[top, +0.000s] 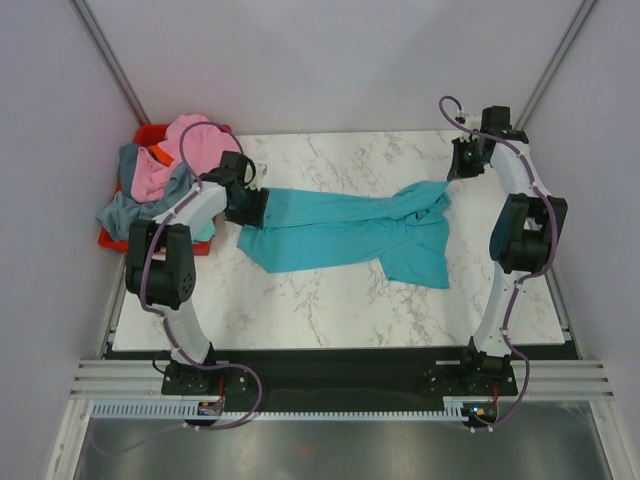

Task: Fold and stack the t-shirts
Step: Flatten the tshirt out

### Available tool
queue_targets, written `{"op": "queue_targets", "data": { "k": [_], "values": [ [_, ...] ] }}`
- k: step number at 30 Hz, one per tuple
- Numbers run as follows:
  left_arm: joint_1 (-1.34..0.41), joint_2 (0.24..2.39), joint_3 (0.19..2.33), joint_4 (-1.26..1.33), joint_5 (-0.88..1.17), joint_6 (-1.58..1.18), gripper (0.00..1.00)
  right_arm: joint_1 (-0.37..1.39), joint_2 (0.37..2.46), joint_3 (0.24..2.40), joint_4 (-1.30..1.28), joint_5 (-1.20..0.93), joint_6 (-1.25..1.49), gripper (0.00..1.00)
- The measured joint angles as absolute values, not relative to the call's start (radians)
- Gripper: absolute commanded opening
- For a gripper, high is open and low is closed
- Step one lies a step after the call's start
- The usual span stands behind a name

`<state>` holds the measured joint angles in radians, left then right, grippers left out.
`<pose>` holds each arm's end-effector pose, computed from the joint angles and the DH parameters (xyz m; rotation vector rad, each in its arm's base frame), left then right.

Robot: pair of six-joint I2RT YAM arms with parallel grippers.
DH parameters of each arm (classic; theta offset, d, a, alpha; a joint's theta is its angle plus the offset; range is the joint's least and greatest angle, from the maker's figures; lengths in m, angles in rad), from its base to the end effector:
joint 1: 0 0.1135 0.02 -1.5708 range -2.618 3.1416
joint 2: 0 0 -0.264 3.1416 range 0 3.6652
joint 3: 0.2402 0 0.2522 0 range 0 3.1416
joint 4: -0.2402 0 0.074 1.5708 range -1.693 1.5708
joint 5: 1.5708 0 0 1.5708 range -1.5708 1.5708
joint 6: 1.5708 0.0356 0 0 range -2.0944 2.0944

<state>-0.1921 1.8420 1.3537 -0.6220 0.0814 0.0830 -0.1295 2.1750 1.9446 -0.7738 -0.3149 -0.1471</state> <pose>0.3762 -0.0761 0.2078 0.3932 2.6538 -0.1434 0.4775 -0.0511 0.2422 -0.1389 2.5233 0.2956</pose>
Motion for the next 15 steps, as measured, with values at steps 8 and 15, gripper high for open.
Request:
{"op": "queue_targets", "data": {
  "k": [8,15],
  "values": [
    [-0.163,1.905,1.375,-0.619,0.081,0.070,0.58,-0.126,2.160,1.931,-0.775,-0.312,-0.151,0.00],
    [-0.157,1.953,1.399,-0.618,0.078,0.070,0.56,-0.123,2.160,1.927,-0.775,-0.310,-0.154,0.00]
  ]
}}
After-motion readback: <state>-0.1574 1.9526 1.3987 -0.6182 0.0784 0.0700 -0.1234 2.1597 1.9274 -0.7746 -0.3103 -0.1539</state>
